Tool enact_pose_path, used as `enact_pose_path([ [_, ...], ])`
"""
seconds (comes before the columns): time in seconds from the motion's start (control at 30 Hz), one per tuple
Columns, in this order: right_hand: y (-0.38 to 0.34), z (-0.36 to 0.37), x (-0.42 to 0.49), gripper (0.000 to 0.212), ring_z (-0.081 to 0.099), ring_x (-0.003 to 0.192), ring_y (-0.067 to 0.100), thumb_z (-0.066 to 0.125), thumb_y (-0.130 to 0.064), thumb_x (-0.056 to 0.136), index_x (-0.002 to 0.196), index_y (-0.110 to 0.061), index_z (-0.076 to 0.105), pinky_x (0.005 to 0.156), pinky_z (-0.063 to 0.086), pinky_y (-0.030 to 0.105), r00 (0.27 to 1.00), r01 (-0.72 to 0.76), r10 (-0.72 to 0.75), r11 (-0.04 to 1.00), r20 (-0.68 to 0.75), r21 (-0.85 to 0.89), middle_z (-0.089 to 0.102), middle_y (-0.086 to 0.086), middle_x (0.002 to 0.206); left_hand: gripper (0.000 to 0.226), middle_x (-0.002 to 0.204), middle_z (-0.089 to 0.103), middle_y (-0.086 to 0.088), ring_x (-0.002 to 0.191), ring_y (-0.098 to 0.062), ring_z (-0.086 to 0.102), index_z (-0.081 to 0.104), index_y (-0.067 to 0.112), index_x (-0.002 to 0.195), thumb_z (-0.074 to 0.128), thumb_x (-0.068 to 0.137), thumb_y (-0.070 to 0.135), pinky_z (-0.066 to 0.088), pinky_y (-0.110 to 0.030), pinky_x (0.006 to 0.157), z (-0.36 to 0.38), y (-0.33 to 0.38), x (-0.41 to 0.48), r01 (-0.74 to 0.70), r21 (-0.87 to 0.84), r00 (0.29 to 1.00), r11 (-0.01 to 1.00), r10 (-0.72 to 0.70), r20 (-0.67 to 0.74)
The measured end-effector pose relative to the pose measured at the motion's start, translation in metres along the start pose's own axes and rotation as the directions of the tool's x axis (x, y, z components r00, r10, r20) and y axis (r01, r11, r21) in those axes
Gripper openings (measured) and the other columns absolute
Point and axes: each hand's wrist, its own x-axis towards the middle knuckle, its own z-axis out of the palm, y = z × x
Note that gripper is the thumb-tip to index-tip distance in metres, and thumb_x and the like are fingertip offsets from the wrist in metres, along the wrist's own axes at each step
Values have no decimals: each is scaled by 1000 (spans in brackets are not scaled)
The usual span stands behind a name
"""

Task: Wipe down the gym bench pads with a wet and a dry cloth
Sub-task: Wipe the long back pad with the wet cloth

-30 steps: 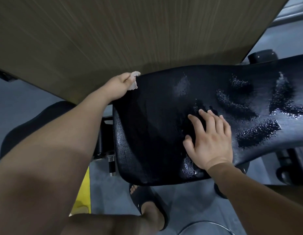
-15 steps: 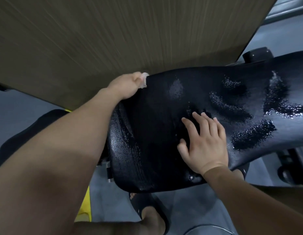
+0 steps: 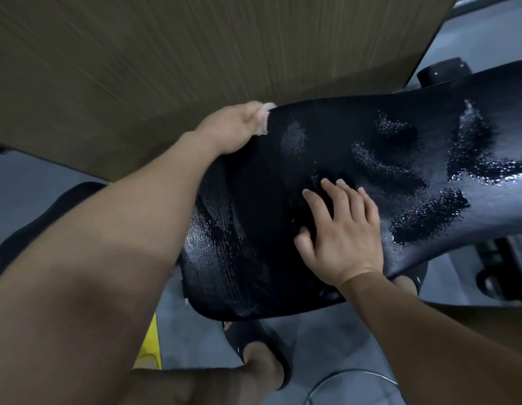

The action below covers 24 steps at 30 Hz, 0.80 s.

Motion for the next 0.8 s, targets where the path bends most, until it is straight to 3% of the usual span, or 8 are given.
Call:
enact_pose_path([
  [0.1, 0, 0, 1, 64, 39, 144, 32, 55, -42, 80, 140, -21, 59, 123, 21, 51, 1000, -6, 6, 1000, 1, -5, 50, 10, 150, 34, 115, 63, -5, 102, -26, 55, 57, 25, 94, 31, 103, 46, 39, -35, 83, -4, 1, 12, 157, 10, 987, 988, -157, 30],
  [0.17, 0, 1, 1, 64, 40, 144, 31, 56, -42, 79, 140, -21, 59, 123, 23, 51, 1000, -2, 2, 1000, -4, -3, 50, 10, 150, 21, 121, 63, -11, 107, -31, 55, 54, 27, 90, 38, 98, 39, 36, -35, 82, -5, 27, 28, 115, 10, 992, 993, -116, 45],
  [0.27, 1, 2, 1, 65, 41, 144, 32, 57, -43, 78, 140, -22, 60, 122, 24, 52, 1000, -6, 5, 1000, -11, -12, 51, 10, 150, 21, 115, 60, -4, 106, -25, 53, 56, 27, 97, 37, 103, 30, 36, -35, 86, 6, 87, 46, -35, 28, 996, 999, 32, 85],
  [0.43, 1, 3, 0, 65, 41, 143, 31, 58, -43, 77, 139, -23, 61, 122, 24, 51, 1000, -3, 3, 1000, -31, -10, 52, 10, 150, 44, 123, 62, 4, 112, -20, 56, 59, 32, 126, 25, 106, 51, 43, -37, 98, 17, 98, 44, -185, 64, 983, 981, 184, 27],
  [0.53, 0, 3, 0, 63, 42, 143, 30, 57, -42, 78, 138, -22, 61, 121, 25, 51, 999, -3, 4, 1000, -37, 5, 52, 9, 149, 47, 138, 59, 0, 128, -23, 52, 51, 39, 140, 24, 105, 57, 41, -41, 106, 8, 57, 27, -116, 44, 993, 992, 116, 10],
  [0.63, 0, 3, 0, 63, 42, 143, 31, 57, -42, 79, 138, -22, 61, 121, 25, 52, 999, -4, 4, 1000, -40, 7, 52, 9, 149, 49, 135, 59, -2, 126, -26, 52, 50, 32, 141, 21, 107, 53, 38, -37, 98, 6, 46, 18, 7, 110, 1000, 994, -5, -18],
  [0.73, 0, 3, 0, 62, 42, 142, 31, 57, -41, 79, 137, -21, 62, 121, 25, 52, 999, 4, -4, 1000, -48, 9, 52, 9, 148, 51, 158, 38, -5, 143, -29, 37, 24, 34, 158, 22, 108, 42, 31, -45, 114, 20, 66, 10, -45, 227, 997, 973, 56, -44],
  [0.8, 0, 2, -1, 62, 42, 142, 31, 57, -41, 79, 137, -21, 61, 121, 25, 52, 999, 3, -3, 1000, -49, 1, 53, 10, 148, 55, 169, 12, 4, 155, -20, 12, 5, 36, 162, 19, 108, 42, 12, -48, 125, 33, 68, -4, -169, 310, 982, 936, 187, -29],
])
